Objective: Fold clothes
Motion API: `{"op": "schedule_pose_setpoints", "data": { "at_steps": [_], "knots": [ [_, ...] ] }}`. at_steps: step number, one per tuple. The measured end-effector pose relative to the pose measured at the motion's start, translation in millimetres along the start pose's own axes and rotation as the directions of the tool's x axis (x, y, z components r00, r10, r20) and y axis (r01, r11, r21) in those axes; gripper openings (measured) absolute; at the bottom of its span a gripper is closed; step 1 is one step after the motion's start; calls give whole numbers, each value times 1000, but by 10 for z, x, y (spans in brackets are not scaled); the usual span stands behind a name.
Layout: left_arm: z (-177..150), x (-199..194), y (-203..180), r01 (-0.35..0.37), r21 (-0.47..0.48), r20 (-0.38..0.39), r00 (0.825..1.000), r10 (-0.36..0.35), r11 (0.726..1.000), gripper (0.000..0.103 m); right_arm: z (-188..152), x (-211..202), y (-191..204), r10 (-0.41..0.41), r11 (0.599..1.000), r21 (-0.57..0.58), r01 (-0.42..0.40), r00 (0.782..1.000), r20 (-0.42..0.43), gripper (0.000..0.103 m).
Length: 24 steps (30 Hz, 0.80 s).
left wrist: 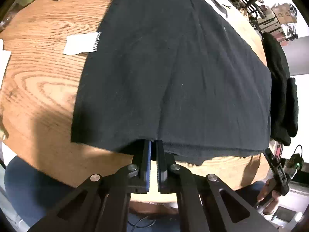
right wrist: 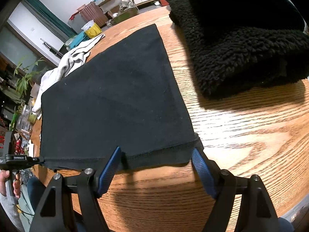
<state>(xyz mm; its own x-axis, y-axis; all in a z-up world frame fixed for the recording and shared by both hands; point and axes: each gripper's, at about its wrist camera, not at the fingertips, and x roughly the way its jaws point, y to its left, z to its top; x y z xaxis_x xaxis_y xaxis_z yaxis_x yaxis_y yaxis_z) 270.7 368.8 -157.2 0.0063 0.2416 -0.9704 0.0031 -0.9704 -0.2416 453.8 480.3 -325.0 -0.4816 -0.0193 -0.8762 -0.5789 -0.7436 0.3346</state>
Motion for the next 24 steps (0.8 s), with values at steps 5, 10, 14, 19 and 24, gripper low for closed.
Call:
{"op": "schedule_pose_setpoints", "data": {
  "at_steps": [5,10,14,19,24],
  "knots": [
    [-237,135,70,-21,-6,-32,999,21,1000,4,-1,6,4,-4,1000,-7,4,1000,-2,79],
    [-443,236,100,-2,-9,-55,998,2,1000,4,-3,-17,1,-3,1000,-11,3,1000,4,79],
    [-502,-35,-56,6,73,34,999,-9,997,18,14,-95,13,25,999,-24,-24,999,33,84],
    [101,-302,-221,-66,159,187,982,35,985,73,28,-69,112,-35,997,-76,33,999,-22,83],
    [574,-501,111,-52,158,186,982,22,986,73,260,-44,232,-272,949,-167,268,962,3,70]
  ]
}}
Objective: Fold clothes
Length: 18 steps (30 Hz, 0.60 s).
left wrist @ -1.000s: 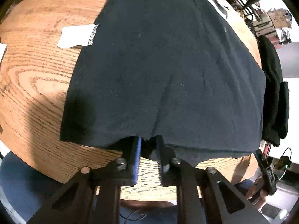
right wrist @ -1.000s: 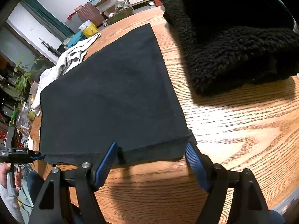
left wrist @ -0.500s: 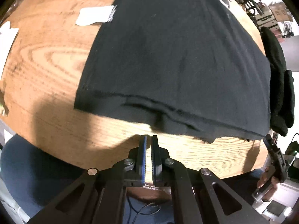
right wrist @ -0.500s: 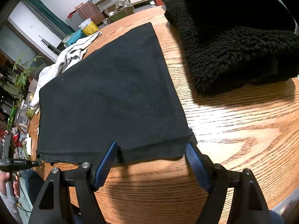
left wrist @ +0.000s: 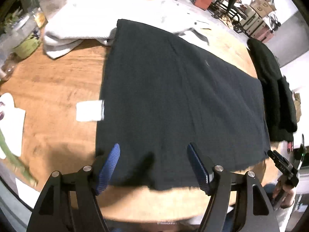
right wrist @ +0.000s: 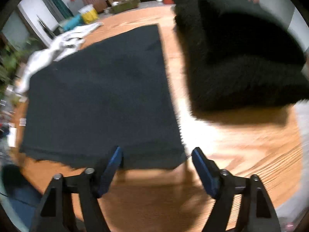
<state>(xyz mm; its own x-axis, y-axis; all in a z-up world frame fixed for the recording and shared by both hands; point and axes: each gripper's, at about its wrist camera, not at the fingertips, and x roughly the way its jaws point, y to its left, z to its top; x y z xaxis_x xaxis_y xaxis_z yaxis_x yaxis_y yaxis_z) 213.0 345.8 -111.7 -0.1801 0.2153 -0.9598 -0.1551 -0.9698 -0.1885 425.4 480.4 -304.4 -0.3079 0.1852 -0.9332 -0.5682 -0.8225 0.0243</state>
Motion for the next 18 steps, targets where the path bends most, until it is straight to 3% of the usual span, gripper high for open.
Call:
{"op": "schedule_pose_setpoints", "data": {
  "at_steps": [2,3,4,6,7,9,11,14,18],
  "knots": [
    [203,35,62,-7,-20,-23,1000,7,1000,73,83,102,18,-66,997,-36,64,997,-45,64],
    [373,43,127,-9,-30,-28,1000,8,1000,73,103,196,37,-91,994,-66,84,990,-104,51],
    [513,112,186,-7,-34,-29,1000,6,999,73,119,223,59,-106,992,-90,94,984,-144,46],
    [759,56,280,-8,-35,-17,1000,8,999,73,148,231,103,-131,985,-135,105,969,-208,47],
    [843,60,308,-28,-38,1,1000,28,999,73,233,154,128,-133,984,-145,106,971,-196,51],
    [1012,69,363,-66,-43,35,997,67,997,73,538,-85,193,-118,984,-147,98,984,-130,72],
    [1149,88,418,-96,-49,63,993,99,994,73,889,-229,256,-86,989,-130,77,994,-70,82],
    [1105,197,520,-69,-46,41,997,71,997,73,1548,-171,341,-93,987,-129,92,996,-3,78],
    [1052,193,715,-51,-92,36,998,54,994,73,2312,354,192,-103,994,-27,102,994,-23,53]
  ]
}}
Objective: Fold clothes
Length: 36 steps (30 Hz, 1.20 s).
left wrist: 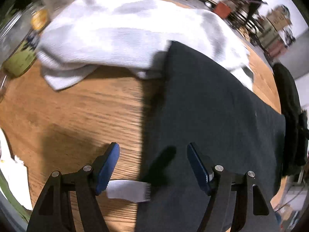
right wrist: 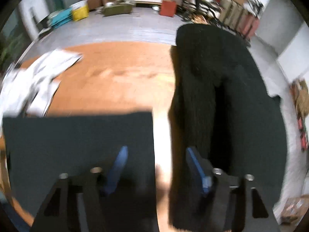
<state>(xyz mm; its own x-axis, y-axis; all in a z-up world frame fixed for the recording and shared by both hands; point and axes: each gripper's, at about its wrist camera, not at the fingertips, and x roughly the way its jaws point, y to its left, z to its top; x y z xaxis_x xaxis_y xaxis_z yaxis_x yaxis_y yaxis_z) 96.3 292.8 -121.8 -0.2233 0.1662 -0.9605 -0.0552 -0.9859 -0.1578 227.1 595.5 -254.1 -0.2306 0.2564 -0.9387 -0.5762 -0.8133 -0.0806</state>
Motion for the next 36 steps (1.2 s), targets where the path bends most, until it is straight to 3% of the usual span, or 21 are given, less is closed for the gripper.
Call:
{"op": "schedule_pose_setpoints", "data": {
  "at_steps": [3,8,10,11,15,17,18,20,22,25,26,27,30,33,34,35,36],
  "knots": [
    [63,-63,117,16,-56,27,1000,-14,998,73,301,406,-50,21,996,89,-16,998,-55,53],
    [98,-29,111,17,-72,29,999,-15,997,73,368,879,-51,88,989,131,-68,984,-156,55],
    [71,44,59,6,-58,5,1000,-5,998,73,341,958,-5,131,988,106,-113,974,-185,36],
    [58,76,31,1,-50,-5,1000,-1,999,73,334,958,9,172,983,97,-156,967,-189,6],
    [29,126,-56,-11,-32,-8,1000,11,999,73,327,749,-21,194,980,65,-188,975,-109,5],
    [29,132,-78,-18,-32,1,1000,18,999,73,297,771,-83,145,987,85,-136,984,-101,5],
    [30,135,-89,-21,-32,5,1000,21,999,73,278,812,-91,98,993,81,-90,990,-103,6],
    [52,128,-95,-16,-41,16,1000,16,999,73,246,832,-93,32,998,57,-26,995,-95,29],
    [89,105,-98,-1,-56,28,1000,2,998,73,205,787,-100,-5,999,48,9,997,-80,35],
    [208,-1,-206,36,-64,52,998,-33,997,73,-58,352,-164,24,994,110,-25,1000,12,54],
    [278,-36,-286,36,-45,66,997,-33,998,73,-209,170,-155,63,992,107,-69,996,58,67],
    [357,-64,-369,34,-25,78,996,-32,999,73,-364,-11,-133,110,988,97,-120,988,105,73],
    [712,41,-576,-5,34,73,997,3,999,73,-755,-246,-87,168,982,55,-179,971,171,80],
    [924,127,-586,-50,48,39,998,48,998,72,-1071,-302,-55,134,990,15,-141,969,206,80],
    [954,141,-557,-62,52,27,998,61,997,62,-1086,-281,-126,119,992,5,-123,969,216,80],
    [1015,241,-600,-67,54,13,998,66,996,37,-1075,-255,-222,106,994,-4,-107,969,224,80],
    [1052,303,-639,-71,57,1,997,71,996,24,-1091,-223,-258,90,996,-9,-90,969,229,80]
  ]
}}
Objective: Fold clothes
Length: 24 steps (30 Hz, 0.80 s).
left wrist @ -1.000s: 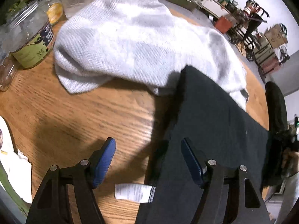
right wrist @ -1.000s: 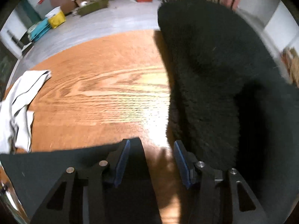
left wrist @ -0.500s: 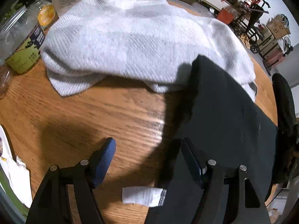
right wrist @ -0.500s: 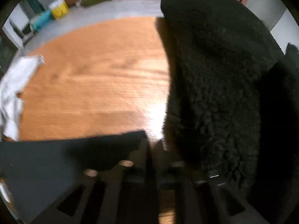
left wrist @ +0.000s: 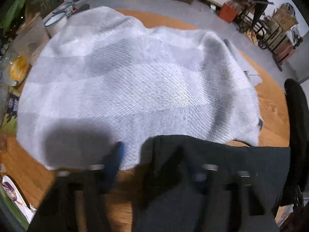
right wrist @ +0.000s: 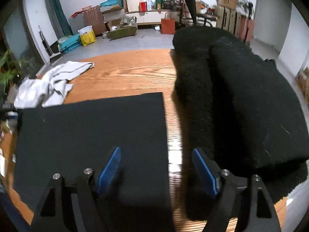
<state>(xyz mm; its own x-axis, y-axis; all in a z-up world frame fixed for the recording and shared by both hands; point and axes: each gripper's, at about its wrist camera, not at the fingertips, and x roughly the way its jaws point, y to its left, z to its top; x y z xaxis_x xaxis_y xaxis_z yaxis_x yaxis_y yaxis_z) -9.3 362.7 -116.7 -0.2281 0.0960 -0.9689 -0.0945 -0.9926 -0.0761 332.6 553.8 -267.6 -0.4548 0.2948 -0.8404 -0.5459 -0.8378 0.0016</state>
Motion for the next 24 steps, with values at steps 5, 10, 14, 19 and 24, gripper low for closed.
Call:
{"op": "schedule_pose_setpoints", "data": {
  "at_steps": [5,10,14,19,24],
  "knots": [
    [-23,-151,-124,-10,8,0,1000,10,1000,4,-63,69,-218,51,998,47,-52,999,7,80],
    [60,-246,134,-49,-95,39,998,53,994,5,-66,29,-438,140,983,122,-139,990,7,80],
    [-125,-232,493,29,-216,14,1000,-26,976,11,-94,-14,-487,178,971,163,-176,984,4,80],
    [-576,-449,723,39,-201,24,999,-34,979,70,-39,117,-391,165,974,164,-158,986,-27,83],
    [-1179,-455,893,27,-146,14,1000,-26,989,71,38,144,-134,114,988,114,-104,990,-84,39]
  ]
}}
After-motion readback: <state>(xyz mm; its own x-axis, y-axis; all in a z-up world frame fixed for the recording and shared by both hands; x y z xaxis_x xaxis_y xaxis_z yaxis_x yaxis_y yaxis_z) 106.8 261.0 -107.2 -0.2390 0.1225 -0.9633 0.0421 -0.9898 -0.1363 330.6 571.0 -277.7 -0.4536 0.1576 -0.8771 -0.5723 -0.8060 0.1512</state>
